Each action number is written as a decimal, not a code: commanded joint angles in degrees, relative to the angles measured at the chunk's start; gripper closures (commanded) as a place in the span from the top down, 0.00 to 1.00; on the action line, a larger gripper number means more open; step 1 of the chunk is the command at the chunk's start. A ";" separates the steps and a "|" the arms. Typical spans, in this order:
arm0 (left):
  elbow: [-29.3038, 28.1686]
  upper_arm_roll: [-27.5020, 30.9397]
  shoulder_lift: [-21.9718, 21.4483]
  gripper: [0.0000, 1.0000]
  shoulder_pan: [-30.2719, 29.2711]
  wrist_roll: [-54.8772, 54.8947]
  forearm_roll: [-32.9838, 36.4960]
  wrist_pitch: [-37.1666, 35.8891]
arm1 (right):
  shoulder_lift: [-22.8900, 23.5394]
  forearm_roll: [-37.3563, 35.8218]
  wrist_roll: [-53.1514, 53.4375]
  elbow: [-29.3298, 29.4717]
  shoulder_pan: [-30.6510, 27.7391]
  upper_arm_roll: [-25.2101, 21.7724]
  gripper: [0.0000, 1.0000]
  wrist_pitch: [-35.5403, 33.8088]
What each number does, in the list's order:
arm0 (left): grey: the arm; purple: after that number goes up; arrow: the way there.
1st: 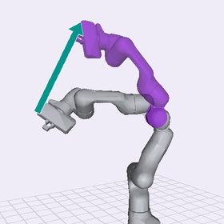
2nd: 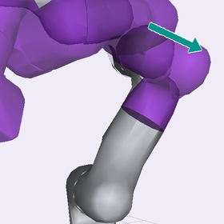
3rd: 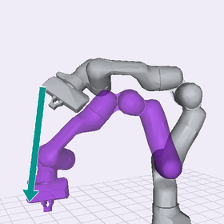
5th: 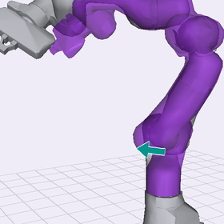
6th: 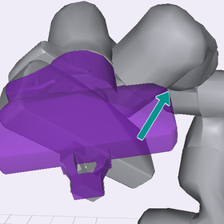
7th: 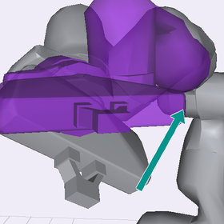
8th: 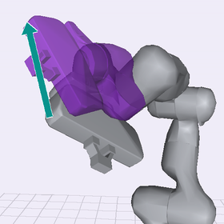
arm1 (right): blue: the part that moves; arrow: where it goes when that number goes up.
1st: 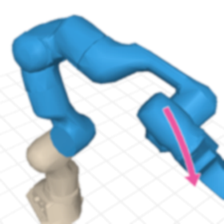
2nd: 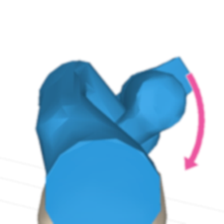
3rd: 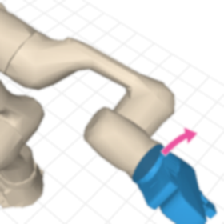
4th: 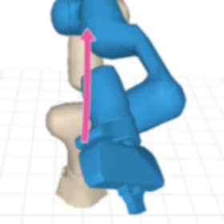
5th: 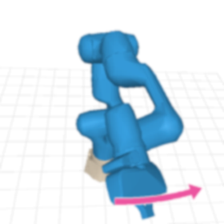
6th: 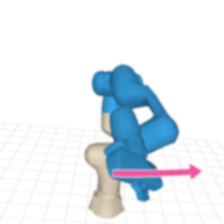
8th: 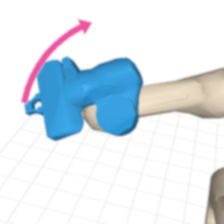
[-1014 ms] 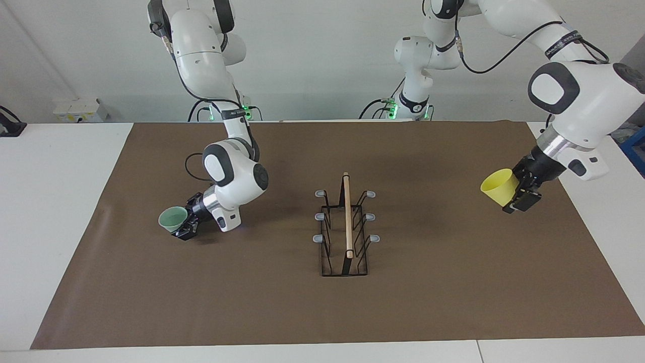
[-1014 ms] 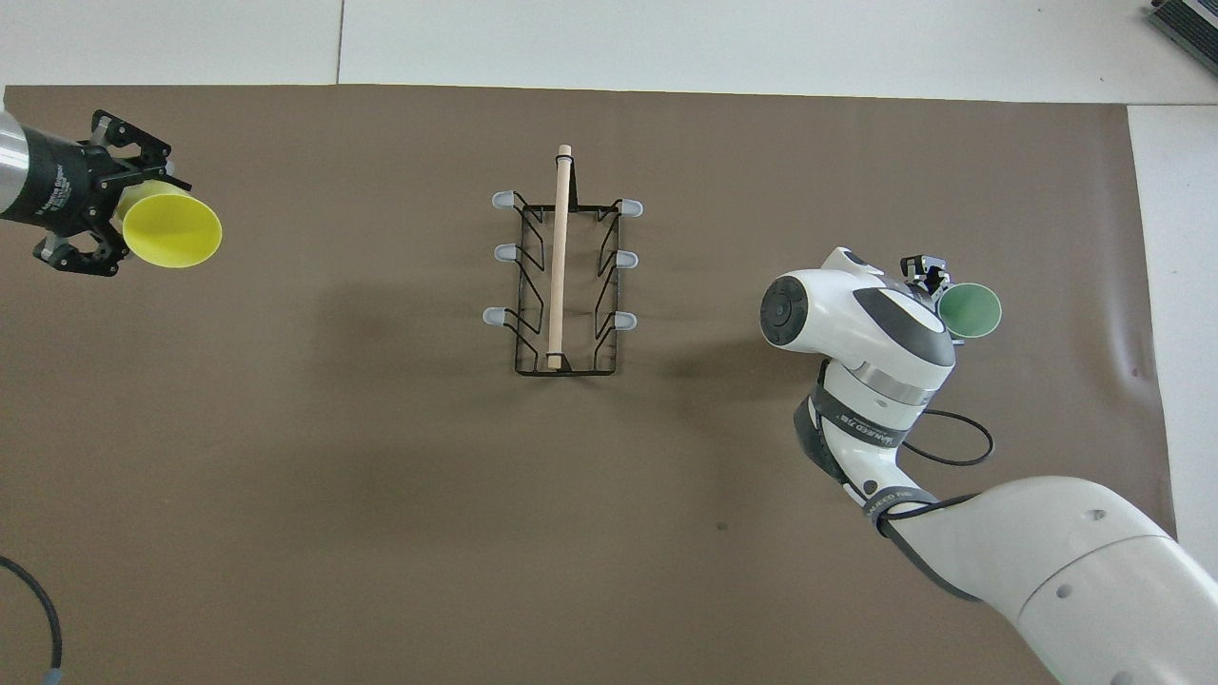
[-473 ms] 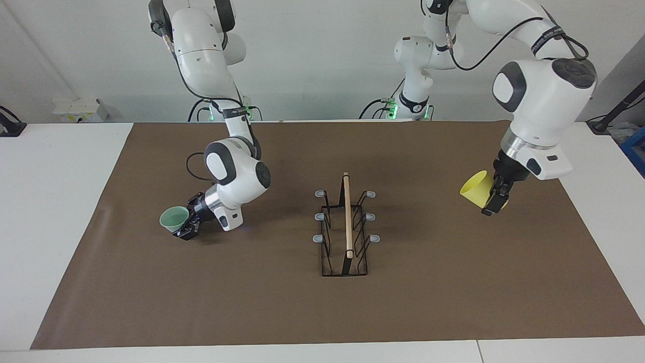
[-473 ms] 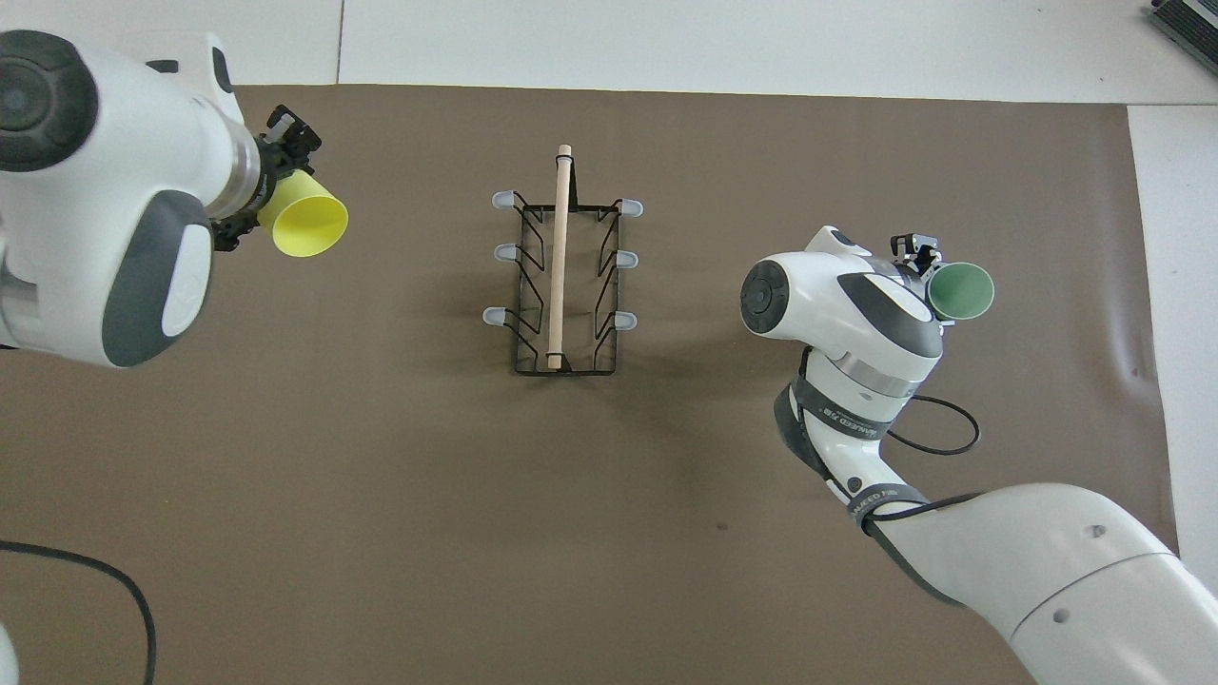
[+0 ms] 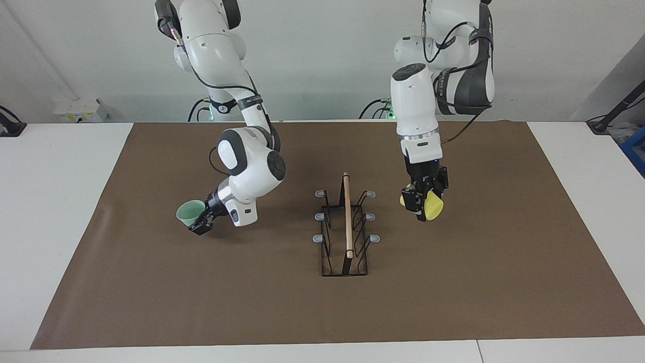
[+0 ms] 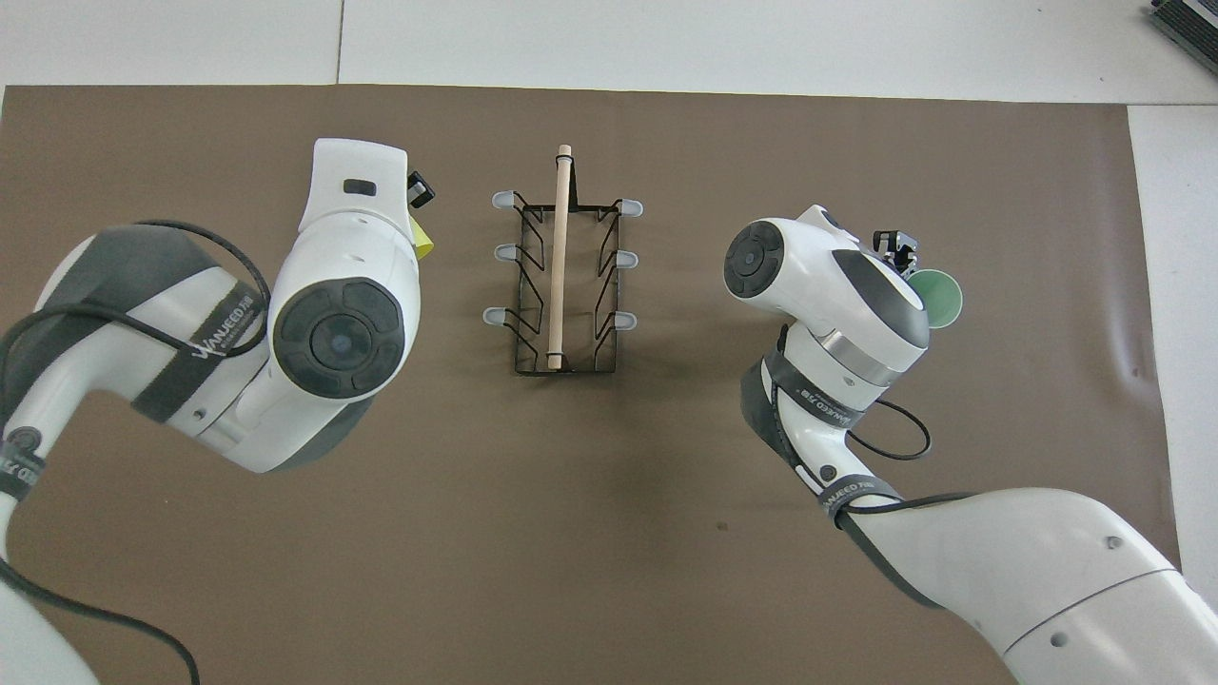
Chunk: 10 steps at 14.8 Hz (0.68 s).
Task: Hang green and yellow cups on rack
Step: 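Carry the yellow cup toward the rack with the left gripper, then hang the yellow cup on a rack peg while the right gripper approaches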
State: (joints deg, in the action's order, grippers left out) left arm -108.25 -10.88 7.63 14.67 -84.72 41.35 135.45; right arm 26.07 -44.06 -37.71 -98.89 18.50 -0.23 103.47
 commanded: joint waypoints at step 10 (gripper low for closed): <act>-9.61 -10.21 -6.13 0.00 -0.43 -29.10 29.74 -3.52 | -7.34 32.70 0.09 2.21 -4.60 0.49 0.00 9.29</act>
State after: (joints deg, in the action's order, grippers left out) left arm -116.11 -20.65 2.74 14.65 -111.77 68.06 133.41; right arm 19.09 -15.60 -37.68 -96.15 15.45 -0.30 110.04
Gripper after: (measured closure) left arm 0.339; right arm 0.291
